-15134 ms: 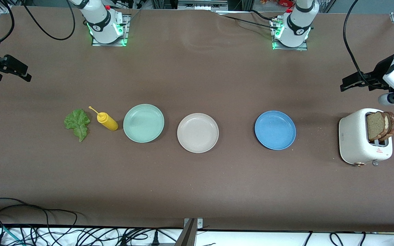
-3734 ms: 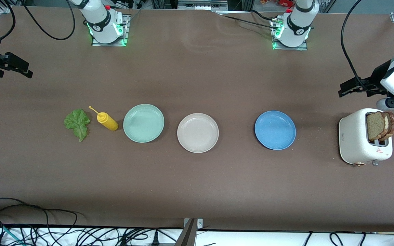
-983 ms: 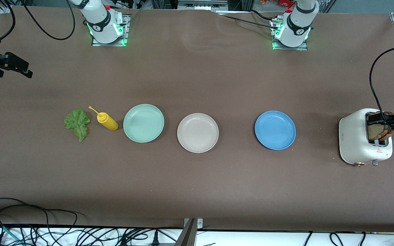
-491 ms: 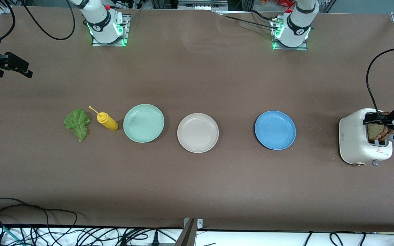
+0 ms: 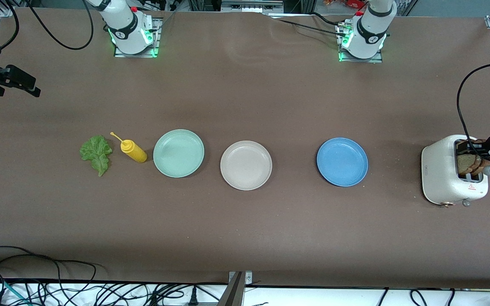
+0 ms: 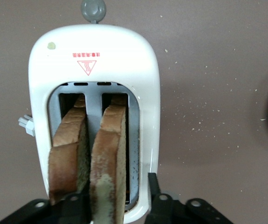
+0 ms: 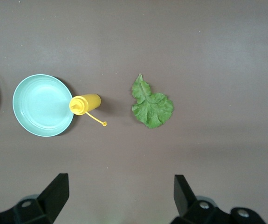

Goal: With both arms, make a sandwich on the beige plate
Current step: 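Lower the left gripper onto the bread slice in the toaster, then grasp the bread slice with the left gripper and lift it out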

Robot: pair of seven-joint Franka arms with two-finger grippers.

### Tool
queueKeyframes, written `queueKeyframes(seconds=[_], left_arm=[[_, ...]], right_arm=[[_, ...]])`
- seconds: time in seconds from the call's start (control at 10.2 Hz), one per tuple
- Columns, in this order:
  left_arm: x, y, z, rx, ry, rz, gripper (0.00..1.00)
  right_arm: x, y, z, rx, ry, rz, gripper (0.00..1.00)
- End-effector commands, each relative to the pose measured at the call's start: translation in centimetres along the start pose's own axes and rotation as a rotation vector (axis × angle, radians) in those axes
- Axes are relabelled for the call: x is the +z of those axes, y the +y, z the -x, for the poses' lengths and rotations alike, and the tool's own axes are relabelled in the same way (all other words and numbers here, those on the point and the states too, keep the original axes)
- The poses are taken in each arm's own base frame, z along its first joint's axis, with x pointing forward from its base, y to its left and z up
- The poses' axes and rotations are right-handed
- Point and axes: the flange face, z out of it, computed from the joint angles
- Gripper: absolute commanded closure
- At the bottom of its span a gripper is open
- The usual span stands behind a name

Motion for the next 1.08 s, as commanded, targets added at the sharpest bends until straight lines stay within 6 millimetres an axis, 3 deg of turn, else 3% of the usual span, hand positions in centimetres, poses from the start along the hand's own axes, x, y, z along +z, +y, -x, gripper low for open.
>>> queueKeyframes(seconds=[0.0,0.29,0.59,0.79,0.98], left_arm=[[0.4,-0.5,0.2,-0.004,0.001,0.009,1.00],[-1.0,-0.7,0.1,0.028,0.001,-0.056,1.00],[-4.5,-0.4,-1.0,0.075,0.052,-0.091,1.00],[-5.7,0.3,-1.3,0.086,0.055,-0.095,1.00],[-9.1,1.6,-1.7,0.098,0.044,-0.097,1.00]], right_arm=[[-0.6,0.1,0.4,-0.005,-0.001,0.008,0.00],[-0.6,0.1,0.4,-0.004,-0.001,0.008,0.00],[-0.7,0.0,0.4,-0.007,0.003,0.009,0.00],[-0.7,-0.2,0.4,-0.005,0.002,0.009,0.00],[-0.7,-0.2,0.4,-0.007,0.003,0.008,0.00]])
